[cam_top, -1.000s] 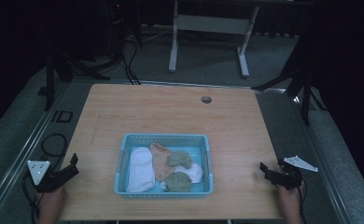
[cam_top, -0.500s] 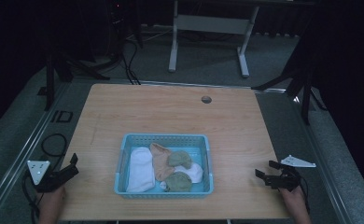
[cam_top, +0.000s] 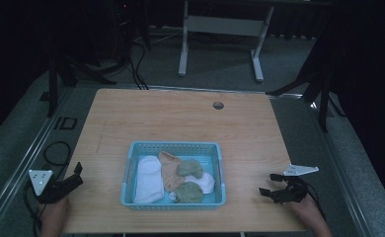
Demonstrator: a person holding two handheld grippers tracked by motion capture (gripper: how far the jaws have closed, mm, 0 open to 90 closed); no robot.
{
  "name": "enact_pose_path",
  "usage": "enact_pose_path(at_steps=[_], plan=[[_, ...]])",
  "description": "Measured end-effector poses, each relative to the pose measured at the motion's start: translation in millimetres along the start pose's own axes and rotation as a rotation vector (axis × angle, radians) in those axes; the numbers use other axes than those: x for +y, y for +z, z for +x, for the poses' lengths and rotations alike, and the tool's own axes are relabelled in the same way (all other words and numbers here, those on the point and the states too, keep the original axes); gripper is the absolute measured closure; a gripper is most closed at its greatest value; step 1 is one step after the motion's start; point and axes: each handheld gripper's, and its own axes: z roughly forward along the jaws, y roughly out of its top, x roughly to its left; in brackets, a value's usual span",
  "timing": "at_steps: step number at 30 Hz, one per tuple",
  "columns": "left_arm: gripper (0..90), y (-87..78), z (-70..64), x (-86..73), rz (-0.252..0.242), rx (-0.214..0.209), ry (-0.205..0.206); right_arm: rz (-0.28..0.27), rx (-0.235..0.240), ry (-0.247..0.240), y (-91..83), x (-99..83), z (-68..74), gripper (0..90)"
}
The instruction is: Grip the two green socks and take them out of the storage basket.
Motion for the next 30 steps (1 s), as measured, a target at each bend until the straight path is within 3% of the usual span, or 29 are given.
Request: enact_pose_path(at_steps=[10,11,20,30], plan=[[0.7,-0.2,-0.2,0.0,0.000,0.001,0.004,0.012,0.021,-0.034,0.1,11.6,8.4,12.5],[0.7,-0.3,-0.2,0.0,0.000,0.002,0.005,0.016,0.030,-0.060,-0.8,17.4,13.7,12.5],[0.7,-0.4,-0.3,-0.1,-0.002,0.003,0.006,0.005,0.063,-0.119,-5.4,36.0,27.7,13.3],[0.7,-0.4,-0.4,-0.1,-0.001,0.002,0.006,0.011,0.102,-0.144,-3.4,55.3,37.0,13.7]])
